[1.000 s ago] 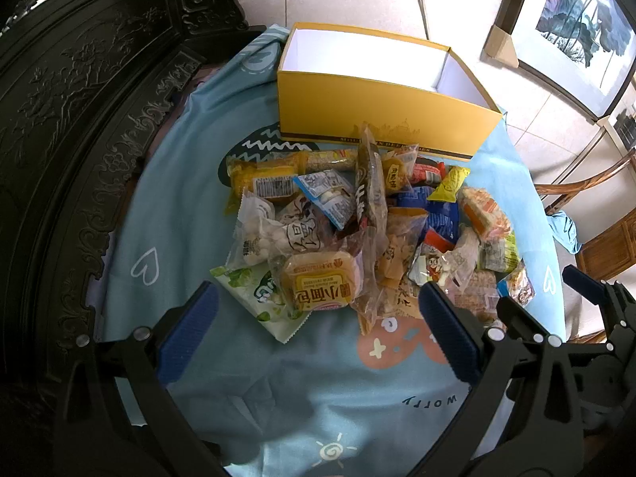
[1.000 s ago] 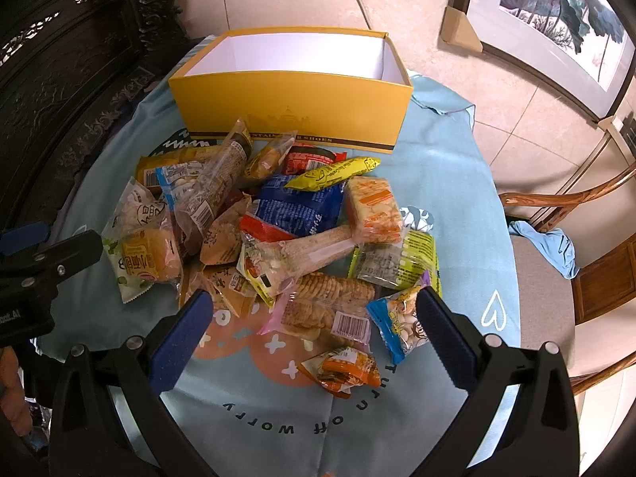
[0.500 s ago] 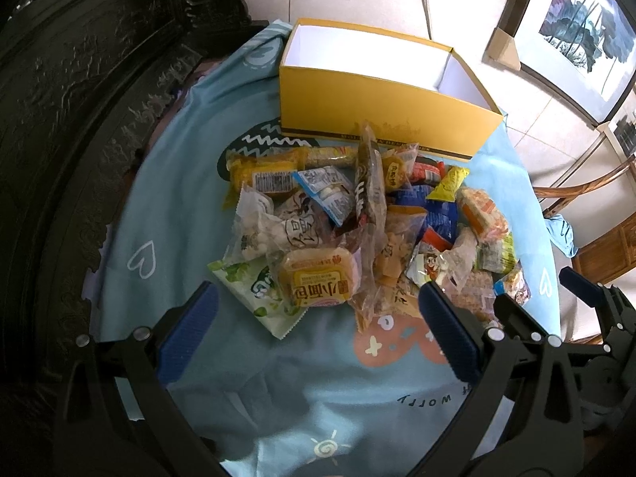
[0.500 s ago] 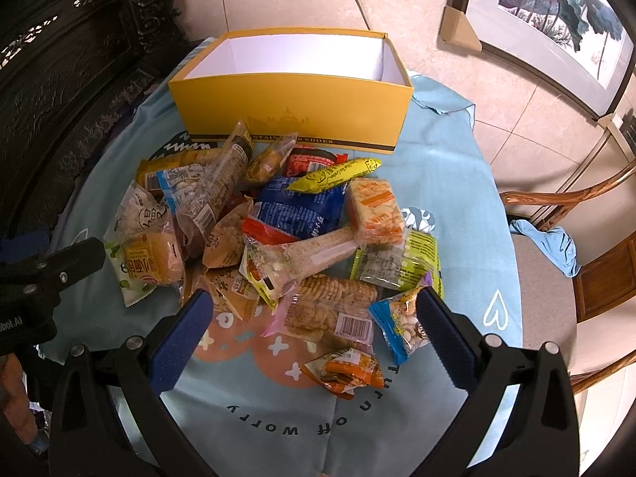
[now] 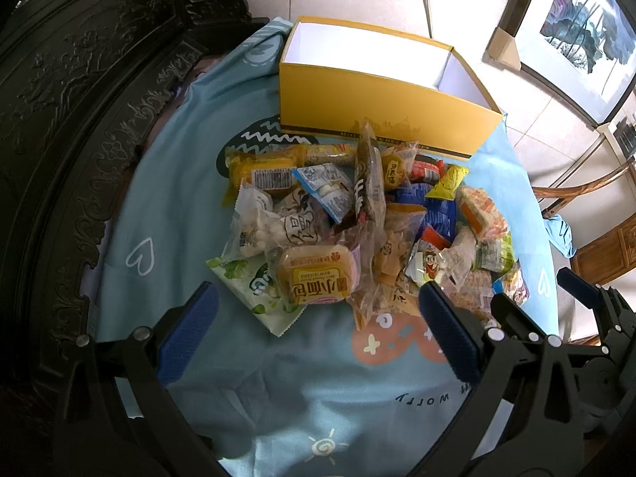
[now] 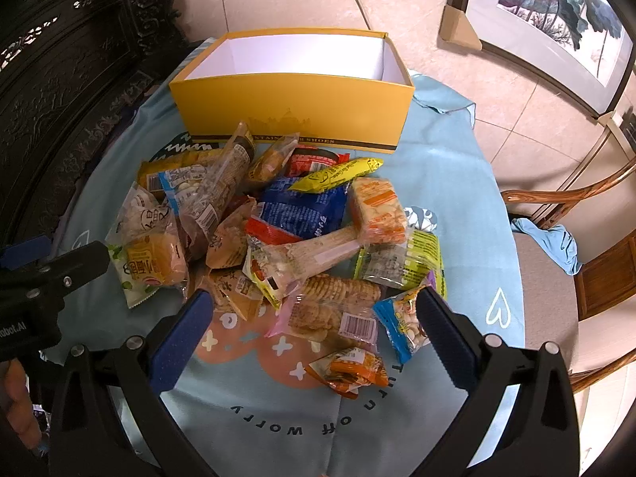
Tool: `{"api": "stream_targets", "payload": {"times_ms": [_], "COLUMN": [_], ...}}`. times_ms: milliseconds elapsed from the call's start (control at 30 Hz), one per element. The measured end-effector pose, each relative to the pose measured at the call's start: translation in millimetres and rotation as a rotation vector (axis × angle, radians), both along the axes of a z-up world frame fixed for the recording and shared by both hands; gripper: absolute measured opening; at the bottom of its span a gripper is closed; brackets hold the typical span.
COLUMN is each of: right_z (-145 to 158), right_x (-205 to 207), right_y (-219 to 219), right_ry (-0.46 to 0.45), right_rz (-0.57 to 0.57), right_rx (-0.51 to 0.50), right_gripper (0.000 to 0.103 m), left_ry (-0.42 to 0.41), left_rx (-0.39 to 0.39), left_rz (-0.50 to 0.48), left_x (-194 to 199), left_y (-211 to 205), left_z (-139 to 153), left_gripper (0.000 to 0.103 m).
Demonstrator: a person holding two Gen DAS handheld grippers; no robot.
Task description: Organize snacks
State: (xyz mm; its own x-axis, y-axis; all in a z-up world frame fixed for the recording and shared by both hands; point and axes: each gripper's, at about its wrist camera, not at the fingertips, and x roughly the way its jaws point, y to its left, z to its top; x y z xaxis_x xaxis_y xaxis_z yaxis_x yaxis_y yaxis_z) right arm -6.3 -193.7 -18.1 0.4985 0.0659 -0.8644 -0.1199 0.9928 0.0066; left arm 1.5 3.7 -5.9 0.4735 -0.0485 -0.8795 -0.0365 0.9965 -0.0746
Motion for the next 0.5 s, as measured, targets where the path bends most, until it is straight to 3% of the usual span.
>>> {"api": "stream_targets", "payload": {"times_ms": [500], "right_z": [0.2], "right_x": [-1.3], "right_y": [1.5], "right_ry": [0.001], "right_rz": [-0.001], "right_rx": [0.004], "right_gripper": [0.102], "left_ry": [0.000], "left_rx": [0.000], "left_rz": [-0.001], "left_x": [-0.9], "left_y": [-1.1], "left_z": [0.4], "left_gripper": [0.101]}}
